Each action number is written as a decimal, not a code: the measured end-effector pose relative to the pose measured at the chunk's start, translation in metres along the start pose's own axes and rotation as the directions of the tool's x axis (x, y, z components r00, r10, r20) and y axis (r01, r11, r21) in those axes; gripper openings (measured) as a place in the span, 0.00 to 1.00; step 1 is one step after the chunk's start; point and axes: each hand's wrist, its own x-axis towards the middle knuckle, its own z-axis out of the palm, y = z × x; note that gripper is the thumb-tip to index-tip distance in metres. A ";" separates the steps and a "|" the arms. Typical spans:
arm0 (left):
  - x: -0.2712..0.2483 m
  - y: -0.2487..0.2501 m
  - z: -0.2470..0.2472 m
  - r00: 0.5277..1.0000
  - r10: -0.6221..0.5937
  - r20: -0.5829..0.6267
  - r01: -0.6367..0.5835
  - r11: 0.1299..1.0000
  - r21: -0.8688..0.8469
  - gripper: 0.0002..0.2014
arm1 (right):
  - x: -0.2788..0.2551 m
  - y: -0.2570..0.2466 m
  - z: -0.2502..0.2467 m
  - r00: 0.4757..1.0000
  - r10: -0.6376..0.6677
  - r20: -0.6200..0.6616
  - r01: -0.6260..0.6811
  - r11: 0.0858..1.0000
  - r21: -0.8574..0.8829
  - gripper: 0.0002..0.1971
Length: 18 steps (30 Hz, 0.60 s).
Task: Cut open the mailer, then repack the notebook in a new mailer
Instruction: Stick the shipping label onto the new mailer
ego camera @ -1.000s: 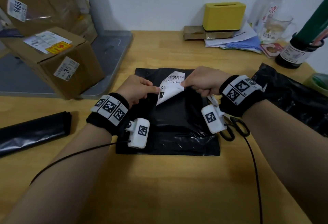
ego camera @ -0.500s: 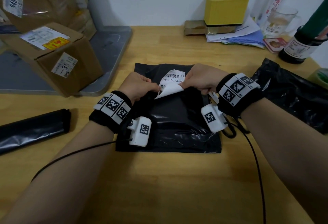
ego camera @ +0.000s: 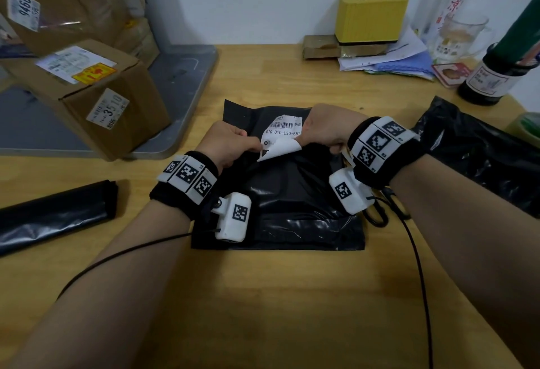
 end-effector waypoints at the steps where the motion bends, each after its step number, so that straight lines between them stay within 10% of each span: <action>1: 0.000 0.000 0.000 1.000 -0.003 -0.001 0.003 1.000 0.008 0.21 | -0.001 -0.001 0.000 1.000 -0.003 -0.008 0.003 1.000 -0.014 0.19; 12: -0.011 -0.002 -0.005 0.999 0.033 0.019 -0.034 0.997 0.065 0.18 | -0.020 -0.003 0.006 0.997 -0.030 -0.076 0.023 0.995 -0.092 0.24; 18: -0.021 -0.001 -0.007 0.989 0.128 0.074 -0.136 0.984 0.119 0.06 | -0.033 0.003 0.013 0.992 -0.109 -0.060 0.109 0.994 -0.001 0.09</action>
